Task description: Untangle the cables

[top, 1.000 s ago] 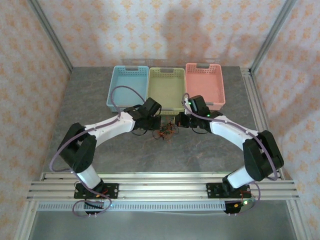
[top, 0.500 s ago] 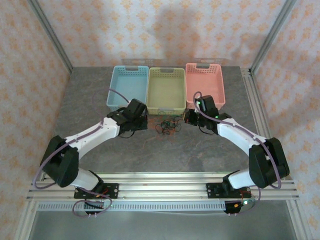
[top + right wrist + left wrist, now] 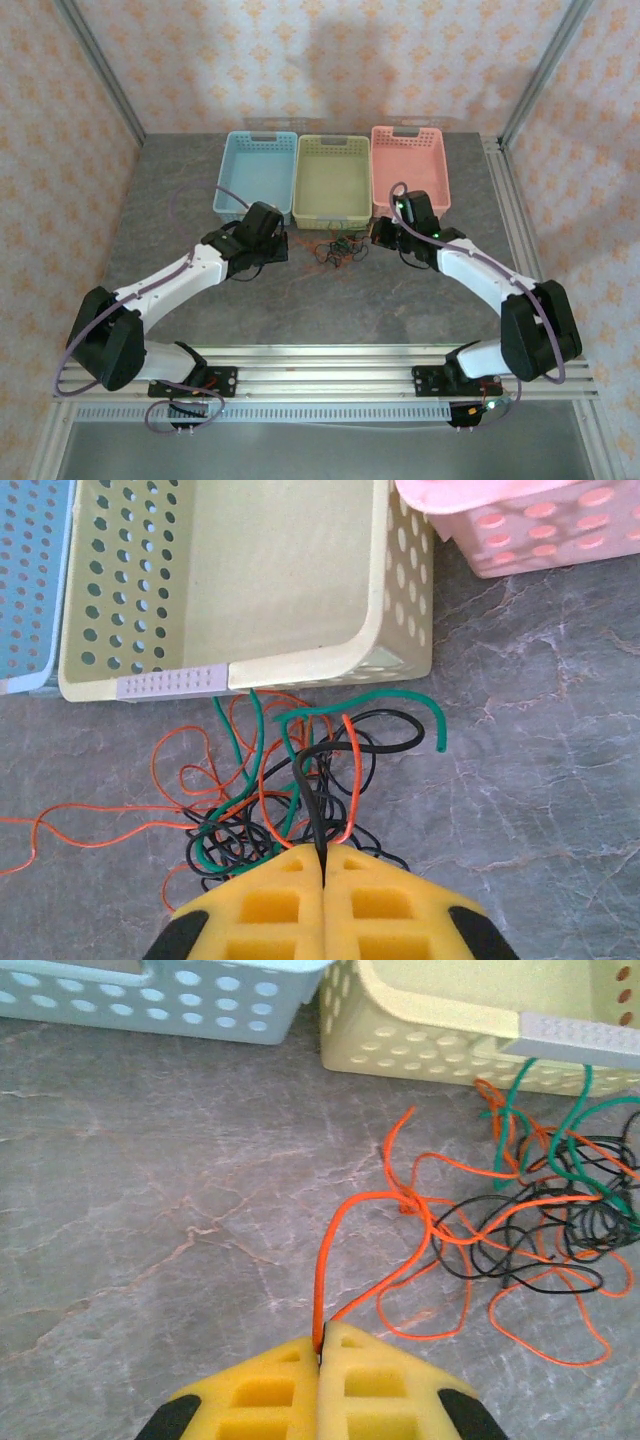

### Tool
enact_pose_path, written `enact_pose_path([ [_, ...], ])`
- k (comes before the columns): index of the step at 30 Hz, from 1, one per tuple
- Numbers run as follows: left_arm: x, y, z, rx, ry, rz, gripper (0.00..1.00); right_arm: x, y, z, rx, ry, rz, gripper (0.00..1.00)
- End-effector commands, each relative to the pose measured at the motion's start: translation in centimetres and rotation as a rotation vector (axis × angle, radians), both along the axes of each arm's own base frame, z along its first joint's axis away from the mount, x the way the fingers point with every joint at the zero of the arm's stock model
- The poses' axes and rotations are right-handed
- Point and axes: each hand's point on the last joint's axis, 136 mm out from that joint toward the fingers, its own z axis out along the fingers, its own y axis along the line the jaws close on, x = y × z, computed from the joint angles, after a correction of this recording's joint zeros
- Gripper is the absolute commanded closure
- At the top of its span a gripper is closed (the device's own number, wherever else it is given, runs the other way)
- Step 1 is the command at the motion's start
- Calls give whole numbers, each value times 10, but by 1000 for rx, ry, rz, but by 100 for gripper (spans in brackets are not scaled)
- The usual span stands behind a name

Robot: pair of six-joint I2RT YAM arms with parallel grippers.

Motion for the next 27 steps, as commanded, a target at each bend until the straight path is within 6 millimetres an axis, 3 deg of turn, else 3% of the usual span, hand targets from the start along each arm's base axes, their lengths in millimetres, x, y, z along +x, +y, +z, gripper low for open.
enact_pose_path([
  [1, 2, -14, 13, -80, -47, -49, 100, -3, 17, 18, 31, -77, 72, 81],
  [4, -1, -23, 20, -101, -73, -102, 100, -9, 25, 30, 5, -135, 113, 61],
  [7, -6, -36, 29, -136, -102, -161, 100, -14, 31, 45, 3, -210, 143, 54],
  [13, -22, -62, 56, -212, -189, -290, 100, -30, 60, 59, 84, -262, 269, 55],
  [21, -45, -74, 96, -319, -323, -396, 100, -42, 100, 41, 135, -168, 416, 55],
  [27, -51, -75, 110, -366, -370, -417, 100, -44, 103, 31, 113, -127, 419, 56],
])
